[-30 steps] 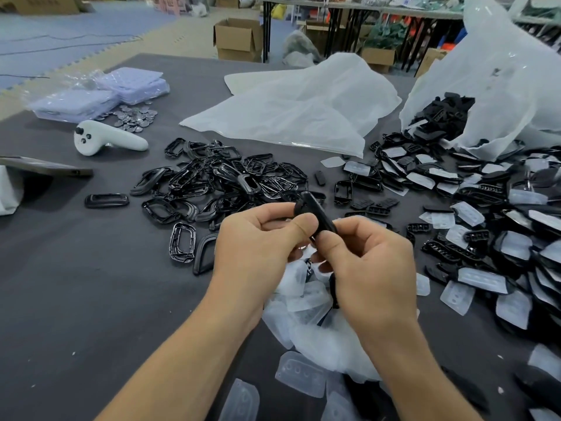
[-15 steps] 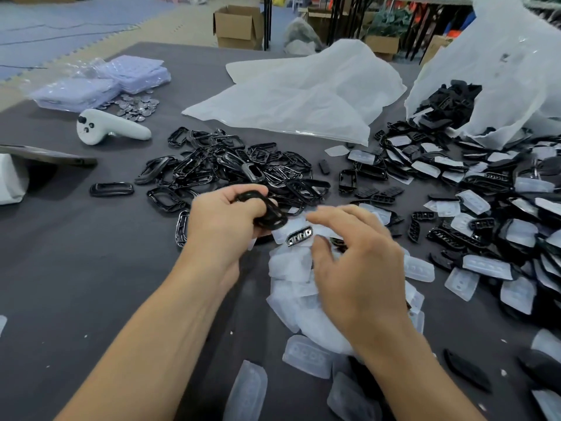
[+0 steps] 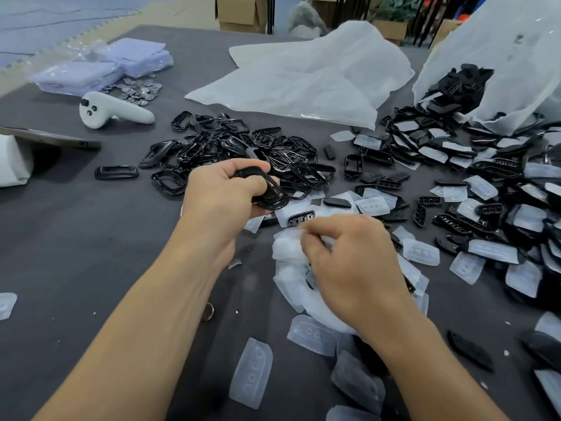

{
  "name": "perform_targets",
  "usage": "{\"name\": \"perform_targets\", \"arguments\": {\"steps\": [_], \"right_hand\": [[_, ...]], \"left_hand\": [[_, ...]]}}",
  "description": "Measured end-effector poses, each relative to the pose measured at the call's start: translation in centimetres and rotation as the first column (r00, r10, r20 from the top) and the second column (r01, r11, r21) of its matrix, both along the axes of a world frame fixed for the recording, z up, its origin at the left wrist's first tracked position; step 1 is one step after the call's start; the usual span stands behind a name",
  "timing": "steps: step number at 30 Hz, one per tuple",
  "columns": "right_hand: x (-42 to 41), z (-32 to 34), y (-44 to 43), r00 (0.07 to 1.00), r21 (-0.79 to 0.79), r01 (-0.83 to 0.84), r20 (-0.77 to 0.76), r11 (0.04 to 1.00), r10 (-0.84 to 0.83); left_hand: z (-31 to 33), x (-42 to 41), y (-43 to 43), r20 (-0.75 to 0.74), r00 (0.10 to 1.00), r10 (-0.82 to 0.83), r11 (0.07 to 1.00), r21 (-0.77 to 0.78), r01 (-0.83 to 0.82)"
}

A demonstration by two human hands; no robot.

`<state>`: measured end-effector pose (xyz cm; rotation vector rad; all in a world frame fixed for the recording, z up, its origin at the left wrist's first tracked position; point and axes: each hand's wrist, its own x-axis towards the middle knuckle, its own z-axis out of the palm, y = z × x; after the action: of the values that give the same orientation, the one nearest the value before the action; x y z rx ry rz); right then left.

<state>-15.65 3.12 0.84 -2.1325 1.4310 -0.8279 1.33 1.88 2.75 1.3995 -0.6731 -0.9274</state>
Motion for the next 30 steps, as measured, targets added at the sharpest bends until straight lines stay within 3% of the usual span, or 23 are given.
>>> {"name": "perform_targets", "arguments": {"steps": [3,5,7,11,14,17,24,30], "right_hand": [[-0.2,0.8,-0.2,0.928,0.142,0.04,0.361,0.989,-0.089],[-0.6,1.5,-0.5,0.801,0.247,0.054,0.568,0.968,-0.19],[-0.9,2.3,-0.6,0.666,0.369,-0.041,0.703,0.929,-0.25],[-1.5,2.9,-0.5,0.533,0.517,-0.228,0.775,0.825,-0.338],[-1.5,2.7,-0.6,0.49,0.525,-0.309,0.803,0.793,-0.34],[-1.5,2.7,-0.7,0.388,0.505,-0.396,0.849,0.767,-0.359],[-1.7,2.0,-1.2,0.535,0.422,-0.292,0.816,0.858,-0.219],[-1.5,1.9,-1.3,0.555,0.371,-0.304,0.818,0.877,-0.153]], "left_hand": [[-0.2,-0.2,1.1,0.023,1.0,0.008,1.0,-0.004,-0.008],[-0.8,-0.7,2.1,0.076,0.997,0.004,1.0,0.024,-0.006],[-1.3,-1.6,3.0,0.163,0.986,-0.033,0.998,0.05,0.026],[-1.3,-3.4,3.2,0.193,0.975,-0.106,0.994,0.049,0.099],[-1.3,-4.0,3.2,0.162,0.979,-0.121,0.992,0.054,0.114],[-1.0,-4.1,3.3,0.062,0.989,-0.131,0.991,0.02,0.13],[-0.6,-4.1,3.4,-0.033,0.984,-0.176,0.983,-0.065,0.174],[-0.6,-4.0,3.2,-0.031,0.985,-0.171,0.983,-0.076,0.168]]}}
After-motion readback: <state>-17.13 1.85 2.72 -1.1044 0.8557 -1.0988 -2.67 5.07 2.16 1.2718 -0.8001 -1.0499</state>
